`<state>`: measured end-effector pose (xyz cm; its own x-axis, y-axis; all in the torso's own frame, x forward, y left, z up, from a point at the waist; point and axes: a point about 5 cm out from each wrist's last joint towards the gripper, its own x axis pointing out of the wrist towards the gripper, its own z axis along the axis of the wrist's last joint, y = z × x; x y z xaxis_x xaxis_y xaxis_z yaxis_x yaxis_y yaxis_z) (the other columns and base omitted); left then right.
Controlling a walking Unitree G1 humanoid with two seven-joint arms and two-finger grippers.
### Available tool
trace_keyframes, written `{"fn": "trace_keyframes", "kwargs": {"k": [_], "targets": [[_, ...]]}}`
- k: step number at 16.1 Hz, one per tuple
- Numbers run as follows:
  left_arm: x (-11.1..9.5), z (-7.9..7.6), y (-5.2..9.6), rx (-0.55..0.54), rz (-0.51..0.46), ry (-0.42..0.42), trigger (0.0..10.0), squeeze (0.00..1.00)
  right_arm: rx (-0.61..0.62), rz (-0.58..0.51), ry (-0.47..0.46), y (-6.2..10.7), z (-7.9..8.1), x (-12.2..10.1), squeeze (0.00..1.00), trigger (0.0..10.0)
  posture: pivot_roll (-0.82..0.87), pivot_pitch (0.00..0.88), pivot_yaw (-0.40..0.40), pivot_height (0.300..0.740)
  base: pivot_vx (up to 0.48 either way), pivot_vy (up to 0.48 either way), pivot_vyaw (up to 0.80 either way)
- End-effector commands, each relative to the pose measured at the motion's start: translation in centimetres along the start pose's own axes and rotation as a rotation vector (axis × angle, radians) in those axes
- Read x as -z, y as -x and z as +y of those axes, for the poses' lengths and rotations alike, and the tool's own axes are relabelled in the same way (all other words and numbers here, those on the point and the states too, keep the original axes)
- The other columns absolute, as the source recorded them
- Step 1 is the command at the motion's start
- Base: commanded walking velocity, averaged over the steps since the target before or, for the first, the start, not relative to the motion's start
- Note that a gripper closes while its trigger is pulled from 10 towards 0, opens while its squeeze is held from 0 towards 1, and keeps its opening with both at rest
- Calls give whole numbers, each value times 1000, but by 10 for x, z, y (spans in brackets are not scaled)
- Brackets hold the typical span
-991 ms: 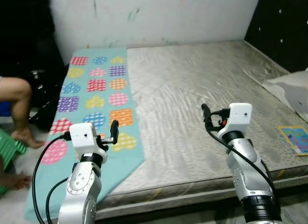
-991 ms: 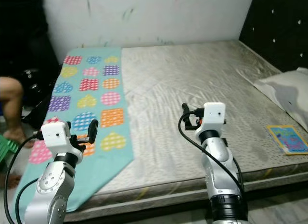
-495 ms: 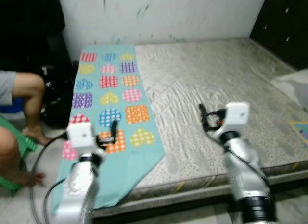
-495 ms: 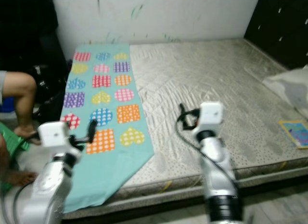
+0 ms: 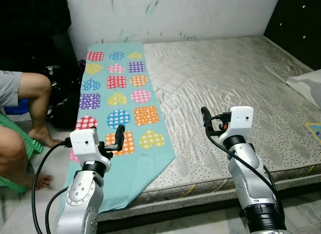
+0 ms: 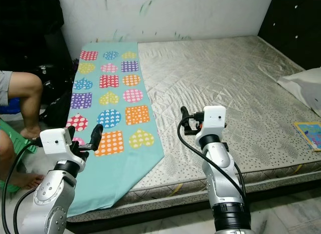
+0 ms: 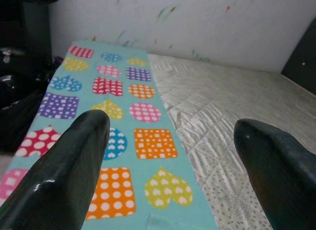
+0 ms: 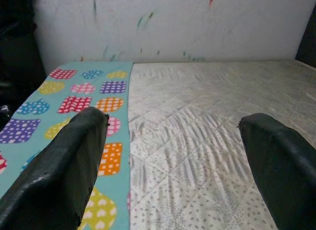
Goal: Clean up the room
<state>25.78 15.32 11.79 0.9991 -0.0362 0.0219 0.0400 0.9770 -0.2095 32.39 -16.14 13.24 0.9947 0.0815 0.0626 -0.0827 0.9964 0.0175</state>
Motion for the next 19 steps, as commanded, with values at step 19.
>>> {"fn": "trace_keyframes", "kwargs": {"k": [19], "targets": [[-7, -1, -4, -2, -31, 2, 10000, 0, -27, -28, 3, -7, 5, -7, 0, 10000, -40, 50, -1, 740, 0, 253, 106]]}}
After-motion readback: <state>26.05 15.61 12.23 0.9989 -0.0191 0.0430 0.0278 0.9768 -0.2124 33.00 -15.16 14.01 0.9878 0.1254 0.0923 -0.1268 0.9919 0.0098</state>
